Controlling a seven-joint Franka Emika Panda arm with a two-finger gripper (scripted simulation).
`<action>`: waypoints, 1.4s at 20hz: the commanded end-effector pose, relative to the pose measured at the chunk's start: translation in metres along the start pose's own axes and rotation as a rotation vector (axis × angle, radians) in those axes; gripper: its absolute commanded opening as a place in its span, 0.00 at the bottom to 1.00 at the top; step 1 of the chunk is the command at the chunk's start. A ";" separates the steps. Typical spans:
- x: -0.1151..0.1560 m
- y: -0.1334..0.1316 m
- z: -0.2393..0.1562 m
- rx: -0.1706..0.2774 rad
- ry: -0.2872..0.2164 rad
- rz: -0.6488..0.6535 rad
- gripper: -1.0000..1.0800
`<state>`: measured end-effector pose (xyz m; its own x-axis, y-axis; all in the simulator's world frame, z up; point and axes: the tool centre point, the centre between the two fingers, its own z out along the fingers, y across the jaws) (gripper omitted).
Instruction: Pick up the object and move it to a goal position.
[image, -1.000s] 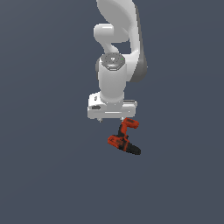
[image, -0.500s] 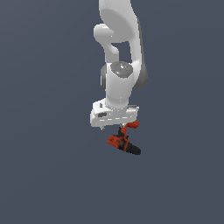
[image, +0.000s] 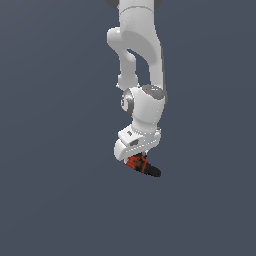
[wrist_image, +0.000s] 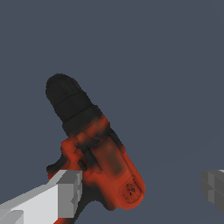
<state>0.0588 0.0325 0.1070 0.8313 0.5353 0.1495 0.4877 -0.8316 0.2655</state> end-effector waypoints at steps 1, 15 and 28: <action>0.010 -0.009 0.009 -0.026 0.039 -0.094 1.00; 0.042 -0.060 0.040 -0.090 0.185 -0.449 1.00; 0.046 -0.066 0.052 -0.092 0.198 -0.481 1.00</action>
<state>0.0774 0.1040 0.0502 0.4492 0.8779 0.1656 0.7681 -0.4742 0.4303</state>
